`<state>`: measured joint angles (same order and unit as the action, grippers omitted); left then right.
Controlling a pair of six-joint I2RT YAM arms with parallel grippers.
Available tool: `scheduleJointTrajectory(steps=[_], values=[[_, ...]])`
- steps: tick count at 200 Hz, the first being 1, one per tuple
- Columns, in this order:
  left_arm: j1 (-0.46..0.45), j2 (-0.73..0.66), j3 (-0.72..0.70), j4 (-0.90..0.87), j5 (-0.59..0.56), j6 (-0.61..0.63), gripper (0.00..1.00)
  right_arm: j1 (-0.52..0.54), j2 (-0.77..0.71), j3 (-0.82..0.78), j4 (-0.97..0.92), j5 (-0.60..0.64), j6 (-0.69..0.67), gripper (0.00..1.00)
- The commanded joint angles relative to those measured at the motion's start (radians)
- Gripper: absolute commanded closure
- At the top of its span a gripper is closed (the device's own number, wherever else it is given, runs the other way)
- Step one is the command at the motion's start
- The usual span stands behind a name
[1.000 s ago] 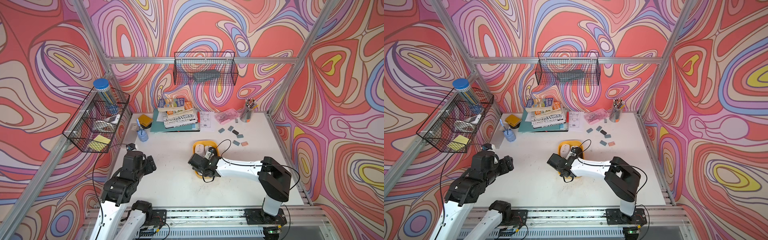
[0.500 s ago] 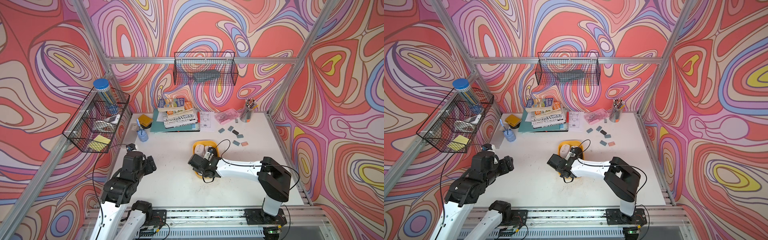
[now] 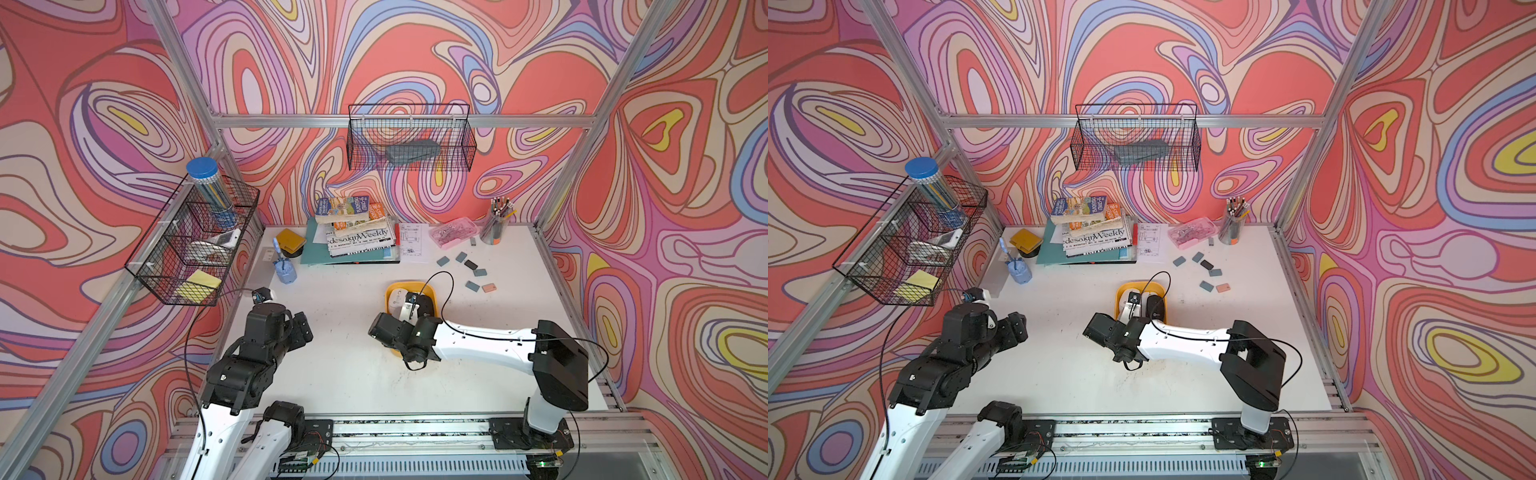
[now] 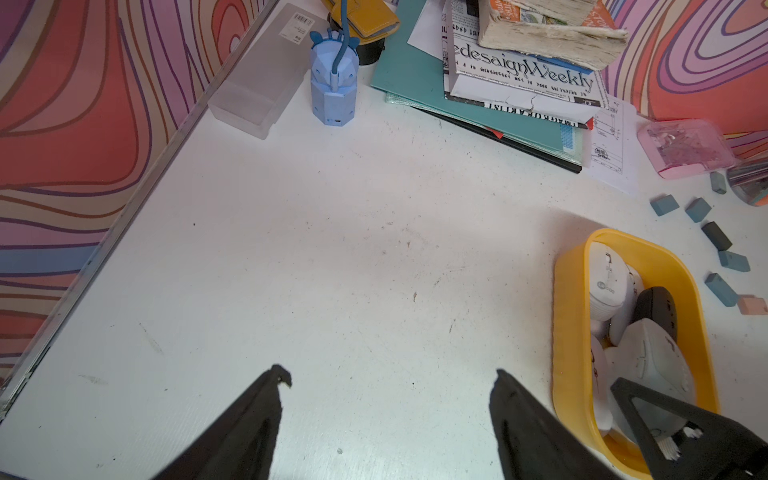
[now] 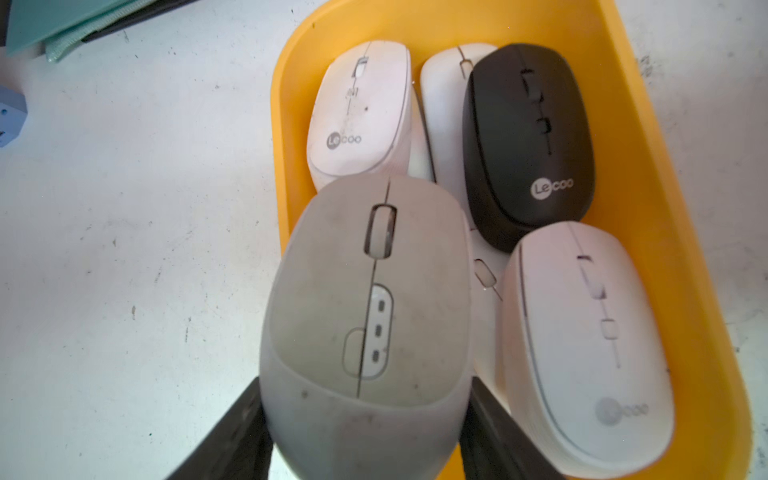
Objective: Take out the mouse from the storage box
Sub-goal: Pick up the mouse from the storage box, then place the mouse at the center of the board.
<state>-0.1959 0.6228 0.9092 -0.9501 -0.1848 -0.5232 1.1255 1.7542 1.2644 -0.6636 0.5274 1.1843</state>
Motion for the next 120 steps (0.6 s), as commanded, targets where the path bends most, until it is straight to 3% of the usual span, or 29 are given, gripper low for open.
scheduleJointTrajectory(steps=[1,74,97,120], values=[[-0.002,-0.006,-0.01,0.017,0.007,0.003,0.18,0.002,-0.042,0.032,-0.045,0.063,-0.031,0.59],[-0.002,-0.008,-0.012,0.017,0.013,0.002,0.17,-0.033,-0.254,-0.041,-0.263,0.233,0.002,0.59],[-0.002,-0.007,-0.013,0.018,0.016,0.003,0.17,-0.112,-0.403,-0.168,-0.277,0.218,-0.007,0.58],[-0.002,-0.005,-0.013,0.02,0.021,0.003,0.17,-0.268,-0.564,-0.304,-0.233,0.099,-0.097,0.58]])
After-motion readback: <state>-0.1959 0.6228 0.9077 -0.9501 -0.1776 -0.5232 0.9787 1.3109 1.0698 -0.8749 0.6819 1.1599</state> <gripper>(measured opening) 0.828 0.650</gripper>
